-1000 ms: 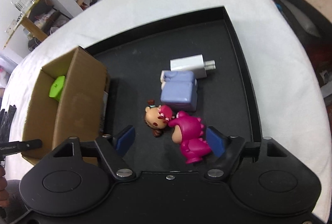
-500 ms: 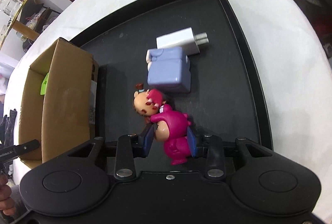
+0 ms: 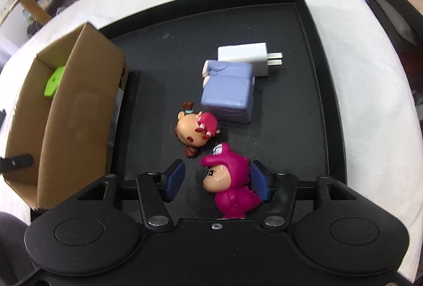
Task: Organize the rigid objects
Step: 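Close the right gripper on the pink dinosaur figure, then lift the pink dinosaur with the right gripper over the box, then lower the pink dinosaur into the box and open the right gripper, then move the right gripper down and close on the lavender block figure, then lift the lavender block figure with the right gripper over the box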
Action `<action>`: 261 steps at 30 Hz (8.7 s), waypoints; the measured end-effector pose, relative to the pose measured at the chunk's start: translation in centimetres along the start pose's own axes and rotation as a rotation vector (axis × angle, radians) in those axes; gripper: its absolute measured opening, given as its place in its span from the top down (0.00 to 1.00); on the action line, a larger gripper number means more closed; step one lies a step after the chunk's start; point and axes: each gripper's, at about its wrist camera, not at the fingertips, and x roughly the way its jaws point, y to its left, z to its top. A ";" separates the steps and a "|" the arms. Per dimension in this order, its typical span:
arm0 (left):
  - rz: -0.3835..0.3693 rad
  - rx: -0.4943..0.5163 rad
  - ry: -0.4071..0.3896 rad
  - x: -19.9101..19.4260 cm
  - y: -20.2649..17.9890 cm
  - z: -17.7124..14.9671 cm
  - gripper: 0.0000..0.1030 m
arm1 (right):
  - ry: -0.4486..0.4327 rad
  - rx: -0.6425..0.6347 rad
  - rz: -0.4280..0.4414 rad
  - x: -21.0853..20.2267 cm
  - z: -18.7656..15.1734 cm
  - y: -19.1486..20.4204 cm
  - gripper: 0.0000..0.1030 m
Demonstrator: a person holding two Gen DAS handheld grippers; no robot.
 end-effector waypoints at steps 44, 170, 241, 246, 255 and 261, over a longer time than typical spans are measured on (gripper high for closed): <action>-0.048 0.004 0.015 0.0 0.6 0.2 0.85 | -0.132 -0.054 0.010 -8.0 2.7 4.0 0.62; -0.004 0.007 0.051 0.8 -0.4 0.3 0.84 | -0.206 -0.016 0.230 -8.7 2.4 6.5 0.45; 0.034 0.026 -0.012 0.5 -0.9 0.0 0.86 | -0.238 0.092 0.034 -2.4 2.0 -2.0 0.58; 0.035 0.036 -0.017 0.4 -1.1 0.2 0.86 | -0.283 0.092 0.043 -4.1 1.7 -2.1 0.58; 0.029 0.059 -0.014 0.1 -1.2 0.4 0.86 | -0.327 0.081 0.070 -5.5 2.6 -0.7 0.59; 0.020 0.076 -0.008 0.1 -1.3 0.6 0.86 | -0.370 0.016 0.036 -7.0 3.0 1.3 0.59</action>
